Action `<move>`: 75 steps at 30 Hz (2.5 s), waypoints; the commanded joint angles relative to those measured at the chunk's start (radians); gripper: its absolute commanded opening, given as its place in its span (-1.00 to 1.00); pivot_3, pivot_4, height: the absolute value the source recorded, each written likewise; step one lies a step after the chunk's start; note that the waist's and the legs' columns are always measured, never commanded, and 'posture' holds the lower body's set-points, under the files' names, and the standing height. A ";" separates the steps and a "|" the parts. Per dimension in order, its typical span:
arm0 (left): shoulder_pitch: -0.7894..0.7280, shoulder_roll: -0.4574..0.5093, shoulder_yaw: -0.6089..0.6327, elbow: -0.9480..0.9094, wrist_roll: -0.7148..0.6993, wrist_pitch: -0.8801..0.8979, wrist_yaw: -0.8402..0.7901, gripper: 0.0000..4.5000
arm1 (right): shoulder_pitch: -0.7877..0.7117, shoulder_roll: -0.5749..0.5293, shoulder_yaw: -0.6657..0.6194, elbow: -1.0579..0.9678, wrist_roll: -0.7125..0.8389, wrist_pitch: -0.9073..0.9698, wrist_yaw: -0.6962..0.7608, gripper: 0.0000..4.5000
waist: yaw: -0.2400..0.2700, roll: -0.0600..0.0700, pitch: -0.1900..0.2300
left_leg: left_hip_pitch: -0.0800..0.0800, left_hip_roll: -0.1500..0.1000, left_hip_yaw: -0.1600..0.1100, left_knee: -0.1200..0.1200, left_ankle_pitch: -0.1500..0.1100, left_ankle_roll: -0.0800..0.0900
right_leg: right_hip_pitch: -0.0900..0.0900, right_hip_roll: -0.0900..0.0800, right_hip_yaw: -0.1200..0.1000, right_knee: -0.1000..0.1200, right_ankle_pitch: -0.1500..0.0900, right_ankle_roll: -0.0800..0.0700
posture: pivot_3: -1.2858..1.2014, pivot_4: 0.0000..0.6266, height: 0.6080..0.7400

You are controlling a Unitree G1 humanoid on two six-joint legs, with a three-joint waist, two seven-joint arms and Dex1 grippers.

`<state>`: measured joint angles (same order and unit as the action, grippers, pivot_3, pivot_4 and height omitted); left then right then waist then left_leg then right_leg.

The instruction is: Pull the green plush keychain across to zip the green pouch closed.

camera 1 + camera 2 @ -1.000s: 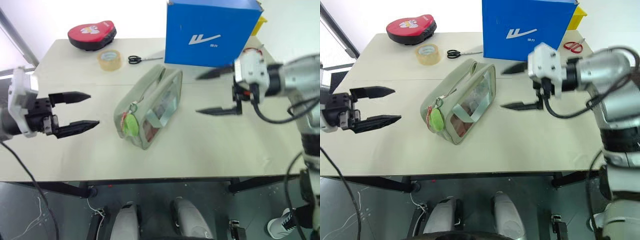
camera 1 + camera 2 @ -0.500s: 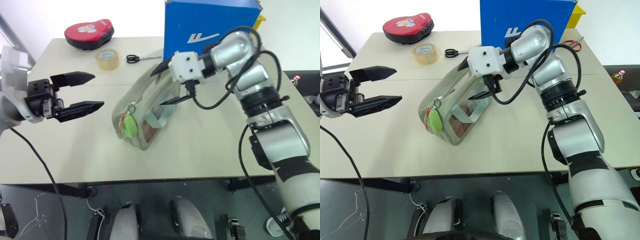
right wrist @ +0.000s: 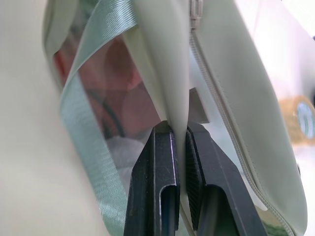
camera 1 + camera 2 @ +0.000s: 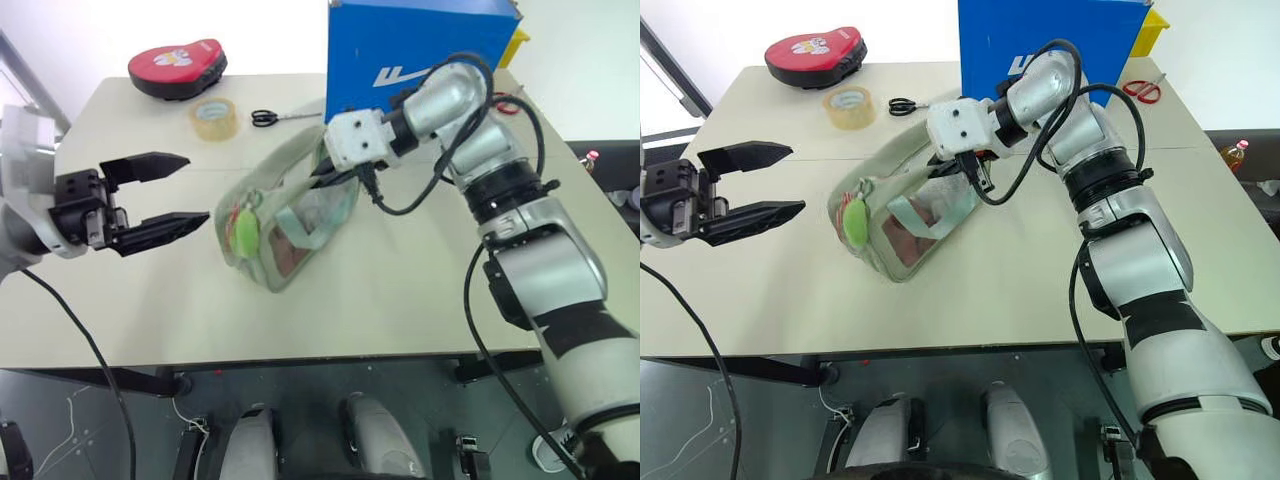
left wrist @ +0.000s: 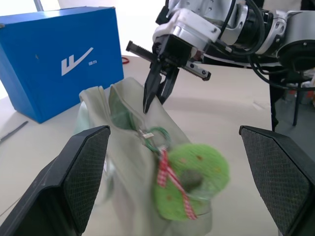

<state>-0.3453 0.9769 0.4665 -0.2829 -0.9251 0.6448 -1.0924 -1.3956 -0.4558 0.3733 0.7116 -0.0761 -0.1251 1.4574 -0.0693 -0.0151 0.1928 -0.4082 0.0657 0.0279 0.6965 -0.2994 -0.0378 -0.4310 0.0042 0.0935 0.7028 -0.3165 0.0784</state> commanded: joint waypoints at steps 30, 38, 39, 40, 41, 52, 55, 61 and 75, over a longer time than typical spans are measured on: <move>-0.086 -0.009 -0.107 0.054 0.070 -0.047 -0.073 1.00 | 0.171 -0.123 0.098 -0.981 0.002 1.374 -0.345 -0.99 | -0.001 0.000 0.000 | -0.001 -0.001 0.000 0.000 0.000 0.000 | -0.002 0.002 0.000 0.000 0.000 0.000 | 0.03 -0.52 0.96; -0.050 0.004 -0.086 0.043 0.065 -0.033 -0.066 1.00 | 0.180 -0.156 0.043 -0.998 0.119 1.360 -0.363 0.32 | -0.001 0.000 0.000 | -0.001 -0.001 0.000 -0.001 0.000 0.000 | -0.002 0.001 0.000 0.000 0.000 0.000 | 0.03 -0.52 0.96; -0.038 0.004 -0.084 0.045 0.070 -0.034 -0.065 1.00 | 0.175 -0.176 0.025 -0.998 0.141 1.353 -0.351 0.54 | -0.001 0.000 0.000 | -0.001 -0.001 0.000 -0.001 0.000 0.001 | -0.002 0.001 0.000 0.000 0.000 0.000 | 0.03 -0.52 0.96; -0.025 0.003 -0.083 0.048 0.077 -0.036 -0.063 1.00 | 0.173 -0.197 0.004 -0.999 0.164 1.340 -0.336 0.54 | -0.001 0.000 0.000 | -0.001 -0.001 0.000 -0.001 0.000 0.001 | -0.002 0.001 0.000 -0.001 0.000 0.000 | 0.03 -0.52 0.96; -0.011 0.002 -0.083 0.053 0.088 -0.040 -0.061 1.00 | 0.175 -0.218 -0.020 -1.002 0.191 1.322 -0.317 0.54 | -0.001 0.000 0.000 | -0.001 -0.001 0.000 -0.001 0.000 0.001 | -0.001 0.001 0.000 -0.001 0.000 0.000 | 0.03 -0.52 0.96; 0.037 -0.018 -0.090 0.034 0.106 -0.058 -0.046 1.00 | 0.316 -0.379 -0.188 -0.887 0.293 0.910 -0.220 0.54 | 0.000 -0.001 0.000 | -0.001 -0.001 0.000 -0.002 -0.001 0.001 | -0.001 0.001 0.000 -0.002 0.000 0.000 | 0.03 -0.52 0.96; 0.036 -0.014 -0.085 0.031 0.105 -0.062 -0.048 1.00 | 0.368 -0.431 -0.189 -0.838 0.268 0.796 -0.207 0.54 | 0.001 -0.001 0.000 | -0.001 -0.001 0.000 -0.002 -0.001 0.001 | -0.001 0.001 0.000 -0.003 0.000 0.000 | 0.03 -0.52 0.96; 0.022 -0.008 -0.088 0.035 0.107 -0.066 -0.057 1.00 | 0.443 -0.482 -0.146 -0.724 0.167 0.599 -0.219 0.54 | -0.002 -0.001 0.000 | -0.001 -0.001 0.001 -0.002 -0.001 0.001 | -0.001 0.001 0.001 -0.003 0.000 0.000 | 0.03 -0.52 0.96; -0.168 -0.060 -0.241 0.225 0.285 -0.168 -0.026 1.00 | 0.476 -0.400 -0.134 -0.717 0.153 0.493 -0.196 -0.96 | 0.000 0.000 0.000 | 0.000 -0.001 0.001 -0.002 -0.001 0.001 | -0.001 0.003 0.001 -0.002 0.000 0.000 | 0.03 -0.52 0.96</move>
<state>-0.4767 0.9228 0.2556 -0.0953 -0.7003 0.5240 -1.1332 -0.9100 -0.8627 0.2545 0.0077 0.0811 0.3952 1.2673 -0.0695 -0.0155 0.1926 -0.4080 0.0644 0.0291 0.6947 -0.3000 -0.0368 -0.4317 0.0067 0.0948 0.7012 -0.3166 0.0783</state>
